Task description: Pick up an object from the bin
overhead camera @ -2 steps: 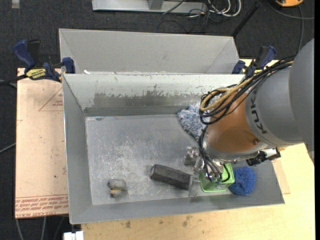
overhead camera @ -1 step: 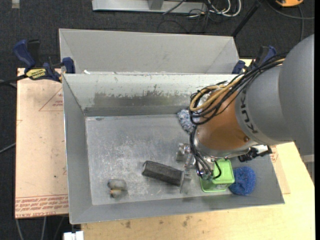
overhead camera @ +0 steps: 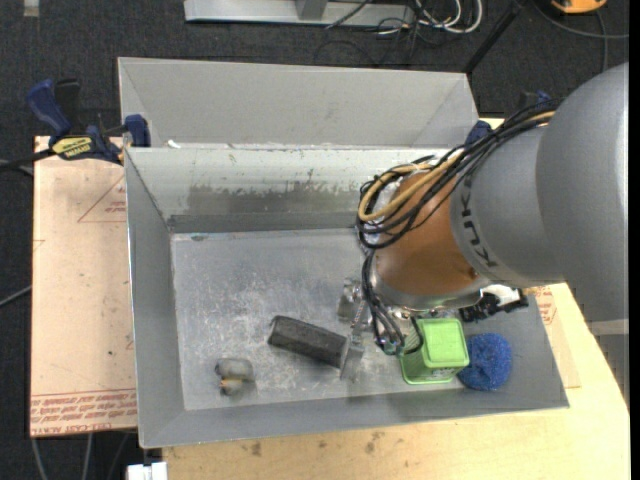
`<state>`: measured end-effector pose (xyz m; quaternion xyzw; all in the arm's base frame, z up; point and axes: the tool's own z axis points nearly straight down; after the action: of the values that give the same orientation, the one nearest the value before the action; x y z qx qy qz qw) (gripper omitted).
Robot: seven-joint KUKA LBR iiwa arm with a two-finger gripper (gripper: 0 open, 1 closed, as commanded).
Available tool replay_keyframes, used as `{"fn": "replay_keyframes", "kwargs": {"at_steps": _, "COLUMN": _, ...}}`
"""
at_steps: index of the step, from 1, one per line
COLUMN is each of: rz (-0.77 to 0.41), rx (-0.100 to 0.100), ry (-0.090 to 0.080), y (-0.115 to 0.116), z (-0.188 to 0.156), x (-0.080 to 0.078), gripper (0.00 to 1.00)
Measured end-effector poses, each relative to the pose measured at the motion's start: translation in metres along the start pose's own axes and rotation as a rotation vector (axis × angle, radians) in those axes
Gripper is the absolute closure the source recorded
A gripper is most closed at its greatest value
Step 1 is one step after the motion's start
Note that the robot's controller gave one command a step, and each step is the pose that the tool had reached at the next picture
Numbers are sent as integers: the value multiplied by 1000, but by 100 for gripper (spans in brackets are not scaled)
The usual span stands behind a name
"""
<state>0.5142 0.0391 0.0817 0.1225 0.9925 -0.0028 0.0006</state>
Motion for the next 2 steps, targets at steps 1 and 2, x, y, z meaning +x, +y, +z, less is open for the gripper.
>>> {"fn": "replay_keyframes", "kwargs": {"at_steps": 1, "rz": 125, "rx": -8, "ry": -10, "y": 48, "z": 0, "x": 14, "gripper": 100}}
{"fn": "replay_keyframes", "kwargs": {"at_steps": 2, "rz": 125, "rx": -8, "ry": -10, "y": 48, "z": 0, "x": 14, "gripper": 100}}
